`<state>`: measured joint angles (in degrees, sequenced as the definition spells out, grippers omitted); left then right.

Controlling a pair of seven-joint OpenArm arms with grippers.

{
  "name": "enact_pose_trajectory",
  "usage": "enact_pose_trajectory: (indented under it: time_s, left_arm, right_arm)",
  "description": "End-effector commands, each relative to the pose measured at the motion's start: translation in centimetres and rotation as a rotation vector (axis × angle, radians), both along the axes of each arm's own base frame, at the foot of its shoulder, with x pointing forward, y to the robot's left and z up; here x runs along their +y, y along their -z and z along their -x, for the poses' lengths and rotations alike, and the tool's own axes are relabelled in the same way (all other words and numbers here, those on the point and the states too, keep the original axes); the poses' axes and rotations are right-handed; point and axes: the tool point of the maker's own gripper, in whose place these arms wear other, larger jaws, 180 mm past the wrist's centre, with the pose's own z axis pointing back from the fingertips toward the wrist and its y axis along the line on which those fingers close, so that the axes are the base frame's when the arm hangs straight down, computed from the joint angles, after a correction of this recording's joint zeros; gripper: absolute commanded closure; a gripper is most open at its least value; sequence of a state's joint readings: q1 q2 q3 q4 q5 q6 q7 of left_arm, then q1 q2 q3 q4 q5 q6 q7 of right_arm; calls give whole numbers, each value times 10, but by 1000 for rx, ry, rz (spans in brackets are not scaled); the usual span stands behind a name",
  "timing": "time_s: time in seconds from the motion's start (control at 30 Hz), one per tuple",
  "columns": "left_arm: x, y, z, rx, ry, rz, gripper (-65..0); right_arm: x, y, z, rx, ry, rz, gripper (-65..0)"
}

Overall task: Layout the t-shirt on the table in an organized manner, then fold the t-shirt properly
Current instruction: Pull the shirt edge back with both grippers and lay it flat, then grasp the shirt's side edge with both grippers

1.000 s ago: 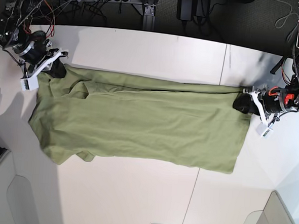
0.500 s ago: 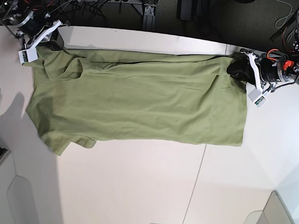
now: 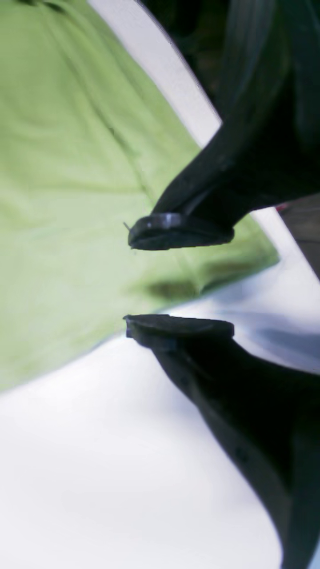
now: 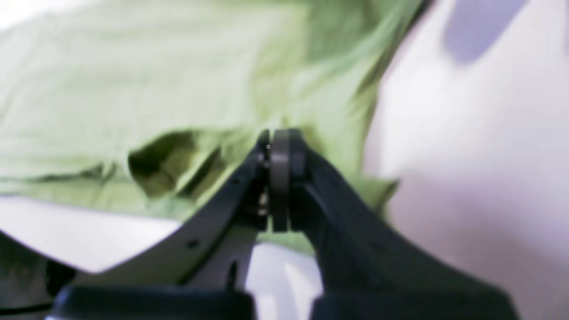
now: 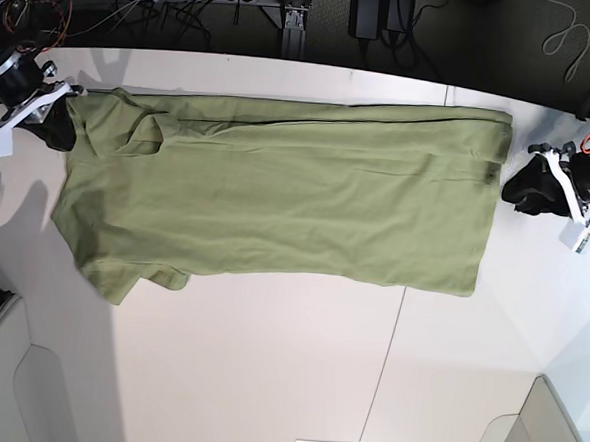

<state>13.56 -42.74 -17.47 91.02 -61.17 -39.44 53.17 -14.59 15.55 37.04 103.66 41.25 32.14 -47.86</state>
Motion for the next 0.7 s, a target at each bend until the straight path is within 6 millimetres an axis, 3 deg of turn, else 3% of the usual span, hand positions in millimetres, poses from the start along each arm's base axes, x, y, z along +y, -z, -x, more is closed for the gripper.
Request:
enact_pose_trajectory:
  time_s: [0.0,0.1,0.2,0.37,0.47,0.67]
  left_arm:
    - [2,-24,-17,-79,10,1,-271]
    - [-4,-40,-39,-166,18,5,-271]
    - [-8,-40,-64,-212,38,-41,-272]
    - [-4,-21,-120,-210,-16,-30,-352]
    - [5,-4,-152,-182,-90,-12,-354]
    - [8,36,-177,-86,-208,39,-355]
  right_arm:
    - [-5,-21,-14,-72,-7,18,-55]
    - [-12,-35,-30,-113,-10,53,-138]
    - [-21,-40,-44,-133,11,76,-195]
    - [-38,-27,-73,-116,75,31,-203]
    - [-47,-14,-90,-110,122,-44,-203]
    - [-56,0,-114,-95,170,-112,-209]
